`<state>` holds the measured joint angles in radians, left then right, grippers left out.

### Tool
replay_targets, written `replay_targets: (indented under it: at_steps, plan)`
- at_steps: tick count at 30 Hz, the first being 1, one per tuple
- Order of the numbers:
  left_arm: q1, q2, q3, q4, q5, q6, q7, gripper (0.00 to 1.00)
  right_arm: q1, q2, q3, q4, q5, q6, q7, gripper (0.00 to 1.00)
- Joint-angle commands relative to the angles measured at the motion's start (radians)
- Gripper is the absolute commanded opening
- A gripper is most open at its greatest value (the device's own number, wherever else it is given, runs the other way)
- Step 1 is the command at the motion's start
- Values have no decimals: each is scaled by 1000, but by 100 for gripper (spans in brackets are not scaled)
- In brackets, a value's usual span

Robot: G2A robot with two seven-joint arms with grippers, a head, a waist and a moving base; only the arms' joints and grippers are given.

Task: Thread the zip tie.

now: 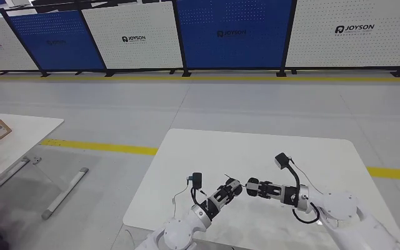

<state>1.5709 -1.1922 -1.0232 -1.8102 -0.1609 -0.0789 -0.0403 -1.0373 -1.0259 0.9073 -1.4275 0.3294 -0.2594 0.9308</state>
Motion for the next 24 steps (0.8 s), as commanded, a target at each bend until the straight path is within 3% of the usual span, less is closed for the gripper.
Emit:
replay_targets:
  at_steps: [1,3,7,10,14,24]
  plan:
    - [0,-1,-5,-3,24,14,47,0,-7,2,11,-3,-2,1,2,85]
    - [-3,-4,5,2,41,17,66,0,-15,5,26,-6,-7,2,0,100]
    - [-7,-7,11,8,55,41,82,0,-54,18,80,-31,0,-9,-3,100]
    - [-7,-13,22,7,108,66,164,0,-87,29,122,-51,5,-14,2,100]
    - [-12,-21,41,11,111,93,195,0,-125,38,167,-77,31,-26,8,100]
    - [-12,-21,41,11,111,93,195,0,-125,38,167,-77,31,-26,8,100]
